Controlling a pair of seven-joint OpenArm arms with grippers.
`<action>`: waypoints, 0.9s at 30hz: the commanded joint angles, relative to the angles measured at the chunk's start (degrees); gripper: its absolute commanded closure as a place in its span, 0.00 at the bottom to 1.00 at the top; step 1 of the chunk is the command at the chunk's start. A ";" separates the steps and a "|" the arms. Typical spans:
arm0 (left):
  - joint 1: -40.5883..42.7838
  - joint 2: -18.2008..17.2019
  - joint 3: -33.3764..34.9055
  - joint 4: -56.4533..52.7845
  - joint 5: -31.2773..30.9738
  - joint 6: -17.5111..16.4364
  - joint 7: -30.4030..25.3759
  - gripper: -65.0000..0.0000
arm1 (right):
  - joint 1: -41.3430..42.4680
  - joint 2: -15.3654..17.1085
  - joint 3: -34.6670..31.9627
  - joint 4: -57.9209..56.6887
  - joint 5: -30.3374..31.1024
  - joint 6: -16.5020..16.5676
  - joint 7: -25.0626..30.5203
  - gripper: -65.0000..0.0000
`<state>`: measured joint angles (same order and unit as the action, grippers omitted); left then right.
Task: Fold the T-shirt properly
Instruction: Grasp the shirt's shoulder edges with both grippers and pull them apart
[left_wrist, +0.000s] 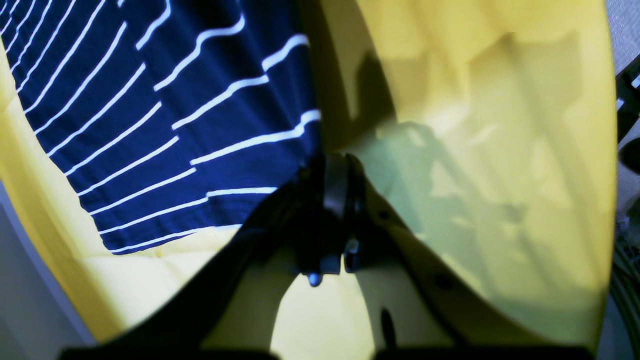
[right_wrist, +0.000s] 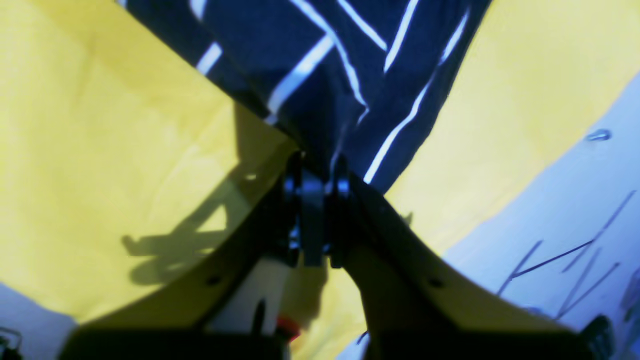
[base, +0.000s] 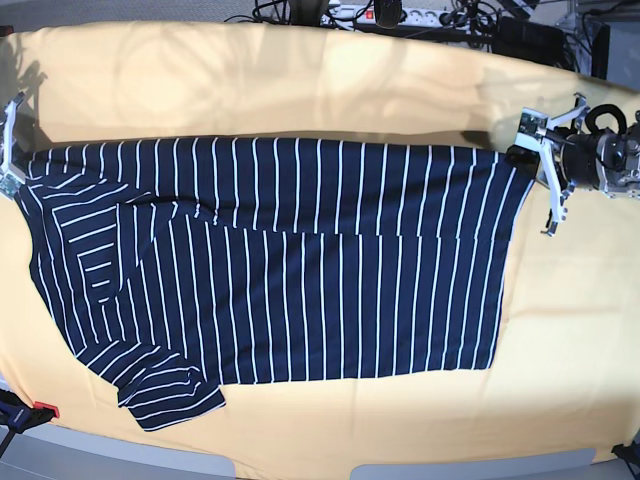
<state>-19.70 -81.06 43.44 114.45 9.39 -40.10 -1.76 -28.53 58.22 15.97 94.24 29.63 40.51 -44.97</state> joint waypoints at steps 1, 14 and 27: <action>-0.72 -1.92 -0.70 0.42 -0.17 0.10 -0.33 1.00 | 0.44 1.64 0.81 0.66 0.55 -0.51 -1.44 1.00; -0.59 -3.13 -0.70 0.42 -3.72 0.10 -0.35 1.00 | -2.64 5.53 0.81 5.66 14.73 -0.51 -19.87 1.00; 7.26 -6.64 -0.70 1.88 -0.83 0.10 0.09 1.00 | -17.77 8.00 10.71 9.92 18.14 -0.51 -24.76 1.00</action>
<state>-11.90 -85.91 43.44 115.96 8.14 -39.94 -1.93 -46.52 64.66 25.91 103.88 48.86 40.12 -68.36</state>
